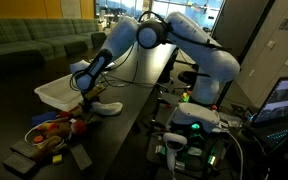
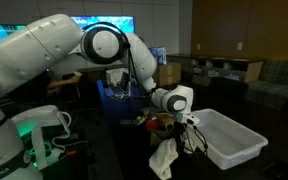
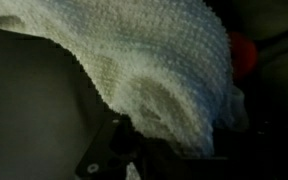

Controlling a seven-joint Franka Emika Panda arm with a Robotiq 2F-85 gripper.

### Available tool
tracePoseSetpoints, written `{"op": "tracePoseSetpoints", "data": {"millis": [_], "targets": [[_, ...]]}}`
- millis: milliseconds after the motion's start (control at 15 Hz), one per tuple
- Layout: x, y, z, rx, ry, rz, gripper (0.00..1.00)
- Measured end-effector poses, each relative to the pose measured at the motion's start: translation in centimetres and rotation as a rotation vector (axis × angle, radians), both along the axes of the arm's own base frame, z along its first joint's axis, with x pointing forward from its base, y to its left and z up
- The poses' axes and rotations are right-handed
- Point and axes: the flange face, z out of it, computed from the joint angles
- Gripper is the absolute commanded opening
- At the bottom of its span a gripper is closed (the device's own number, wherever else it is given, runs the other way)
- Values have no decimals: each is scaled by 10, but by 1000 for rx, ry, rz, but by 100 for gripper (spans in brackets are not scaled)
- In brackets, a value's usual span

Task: Pick up the towel, push the objects on the table to the left then place the towel inside the storage bin

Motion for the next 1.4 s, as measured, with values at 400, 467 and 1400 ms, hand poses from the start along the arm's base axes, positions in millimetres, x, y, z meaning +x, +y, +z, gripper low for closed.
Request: {"op": "tracePoseSetpoints", "data": {"millis": [400,467,1400], "targets": [[-12,124,0,27,-22,109,10],[-15,142,0,31,-26,127,10],[-25,153,-2,28,-41,169,10]]}}
